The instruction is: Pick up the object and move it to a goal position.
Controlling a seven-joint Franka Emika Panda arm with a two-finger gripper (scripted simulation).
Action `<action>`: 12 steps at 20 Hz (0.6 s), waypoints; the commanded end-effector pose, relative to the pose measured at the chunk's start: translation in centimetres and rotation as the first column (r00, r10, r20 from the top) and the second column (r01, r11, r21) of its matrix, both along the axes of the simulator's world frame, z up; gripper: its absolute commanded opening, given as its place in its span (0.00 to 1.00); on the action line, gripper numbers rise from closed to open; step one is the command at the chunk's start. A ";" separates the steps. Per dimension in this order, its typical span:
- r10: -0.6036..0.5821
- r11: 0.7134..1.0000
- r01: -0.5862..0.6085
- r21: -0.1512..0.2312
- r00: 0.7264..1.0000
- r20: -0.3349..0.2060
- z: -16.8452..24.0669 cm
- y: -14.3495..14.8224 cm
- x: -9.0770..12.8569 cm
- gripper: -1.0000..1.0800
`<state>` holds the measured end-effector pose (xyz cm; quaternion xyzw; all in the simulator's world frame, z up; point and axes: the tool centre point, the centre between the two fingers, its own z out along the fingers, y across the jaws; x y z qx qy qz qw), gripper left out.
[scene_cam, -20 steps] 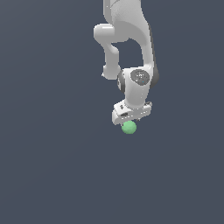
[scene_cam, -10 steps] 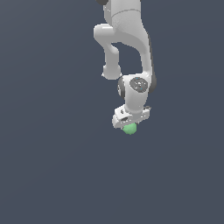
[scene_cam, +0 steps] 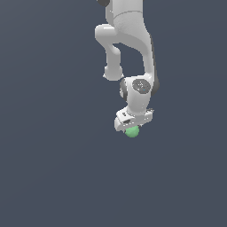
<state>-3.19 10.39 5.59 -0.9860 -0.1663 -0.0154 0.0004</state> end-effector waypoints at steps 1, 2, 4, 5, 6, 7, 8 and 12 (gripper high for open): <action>-0.005 1.000 0.005 -0.006 1.000 -0.030 -1.6 -0.5 -1.0 0.00; -0.005 1.000 0.005 -0.006 1.000 -0.030 -1.6 -0.5 -1.0 0.00; -0.005 1.000 0.005 -0.006 1.000 -0.030 -1.6 -0.5 -1.0 0.00; -0.005 1.000 0.005 -0.006 1.000 -0.030 -1.6 -0.5 -1.0 0.00; -0.002 1.000 0.002 0.000 1.000 0.001 0.0 -0.1 0.1 0.00; -0.002 1.000 0.002 0.000 1.000 0.001 0.0 -0.1 0.1 0.00; -0.002 1.000 0.002 0.000 1.000 0.001 0.0 -0.1 0.1 0.00; -0.002 1.000 0.002 -0.001 1.000 0.000 0.3 -0.2 0.7 0.00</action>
